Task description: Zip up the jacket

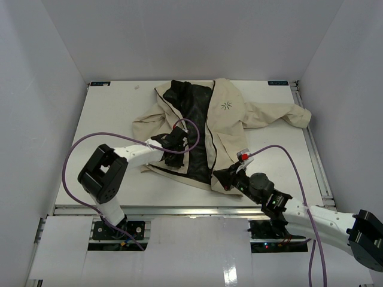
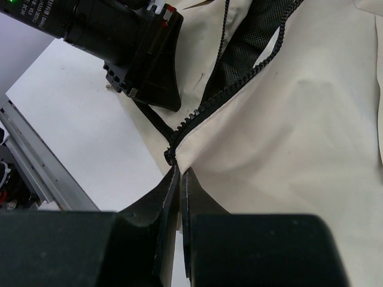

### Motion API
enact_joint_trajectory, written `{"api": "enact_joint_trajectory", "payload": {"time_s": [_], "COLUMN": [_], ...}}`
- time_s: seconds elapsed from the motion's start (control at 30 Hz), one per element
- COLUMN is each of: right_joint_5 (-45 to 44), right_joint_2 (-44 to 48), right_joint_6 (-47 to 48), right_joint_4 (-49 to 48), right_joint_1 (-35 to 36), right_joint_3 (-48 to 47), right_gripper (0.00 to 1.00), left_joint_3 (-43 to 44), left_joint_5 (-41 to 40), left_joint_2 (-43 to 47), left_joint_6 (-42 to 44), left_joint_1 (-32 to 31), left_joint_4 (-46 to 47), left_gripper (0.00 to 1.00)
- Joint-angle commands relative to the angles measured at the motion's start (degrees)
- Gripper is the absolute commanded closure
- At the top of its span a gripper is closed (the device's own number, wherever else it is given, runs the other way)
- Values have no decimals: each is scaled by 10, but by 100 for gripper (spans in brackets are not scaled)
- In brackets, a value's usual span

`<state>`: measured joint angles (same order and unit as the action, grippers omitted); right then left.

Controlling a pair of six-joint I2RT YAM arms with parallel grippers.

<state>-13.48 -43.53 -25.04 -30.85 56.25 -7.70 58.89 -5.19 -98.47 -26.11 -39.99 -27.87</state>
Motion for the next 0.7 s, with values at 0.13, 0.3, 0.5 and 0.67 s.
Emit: {"api": "enact_joint_trajectory", "payload": {"time_s": [0.13,0.3,0.5,0.67], "right_joint_5": [-19,-21,-26,-31], "right_joint_2": [-7,3,32,42], "right_joint_6": [10,8,9,9], "right_joint_4": [-13,-11,4,8], "right_joint_1": [-2,-3,-3,-3], "right_joint_3": [-9,-6,0,4], "right_gripper": [92,92,92,92], "left_joint_3": [52,87,79,62], "left_joint_5": [-62,-77,-66,-68], "left_joint_2": [31,-2,-41,-63], "left_joint_6": [-2,-7,-21,-35], "left_joint_1": [-27,-37,-37,-37], "left_joint_4": [-84,-120,-104,-96], "left_gripper": [37,33,27,30]}}
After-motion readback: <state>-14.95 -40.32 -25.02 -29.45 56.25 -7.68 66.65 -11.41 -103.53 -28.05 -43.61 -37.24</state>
